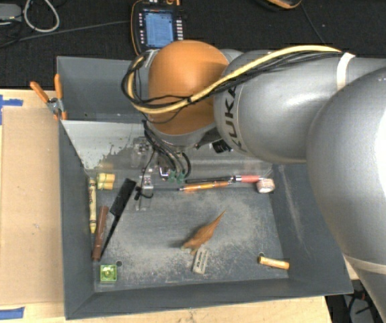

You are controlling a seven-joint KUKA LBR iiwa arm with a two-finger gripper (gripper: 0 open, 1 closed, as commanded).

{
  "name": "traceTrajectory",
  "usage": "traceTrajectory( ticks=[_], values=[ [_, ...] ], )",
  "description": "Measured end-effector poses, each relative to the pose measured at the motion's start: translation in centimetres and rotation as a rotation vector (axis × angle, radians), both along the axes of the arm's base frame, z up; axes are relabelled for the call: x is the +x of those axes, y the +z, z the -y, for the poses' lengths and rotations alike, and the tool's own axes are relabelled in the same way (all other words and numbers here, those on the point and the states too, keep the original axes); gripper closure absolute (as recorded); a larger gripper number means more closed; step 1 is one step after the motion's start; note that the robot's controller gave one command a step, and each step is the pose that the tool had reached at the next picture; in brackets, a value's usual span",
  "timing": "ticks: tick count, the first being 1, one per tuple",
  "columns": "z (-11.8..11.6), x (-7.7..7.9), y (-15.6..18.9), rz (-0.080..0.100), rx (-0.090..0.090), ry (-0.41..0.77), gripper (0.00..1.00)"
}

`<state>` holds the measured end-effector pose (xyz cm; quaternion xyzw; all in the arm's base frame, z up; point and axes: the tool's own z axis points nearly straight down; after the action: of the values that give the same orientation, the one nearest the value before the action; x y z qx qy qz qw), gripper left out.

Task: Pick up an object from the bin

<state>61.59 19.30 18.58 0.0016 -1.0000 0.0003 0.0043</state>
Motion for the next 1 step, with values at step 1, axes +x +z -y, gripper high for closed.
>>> traceTrajectory(
  ticks=[1],
  values=[
    [0.13, 0.21, 0.48, 0.008, 0.001, -0.005, 0.0]
  ],
)
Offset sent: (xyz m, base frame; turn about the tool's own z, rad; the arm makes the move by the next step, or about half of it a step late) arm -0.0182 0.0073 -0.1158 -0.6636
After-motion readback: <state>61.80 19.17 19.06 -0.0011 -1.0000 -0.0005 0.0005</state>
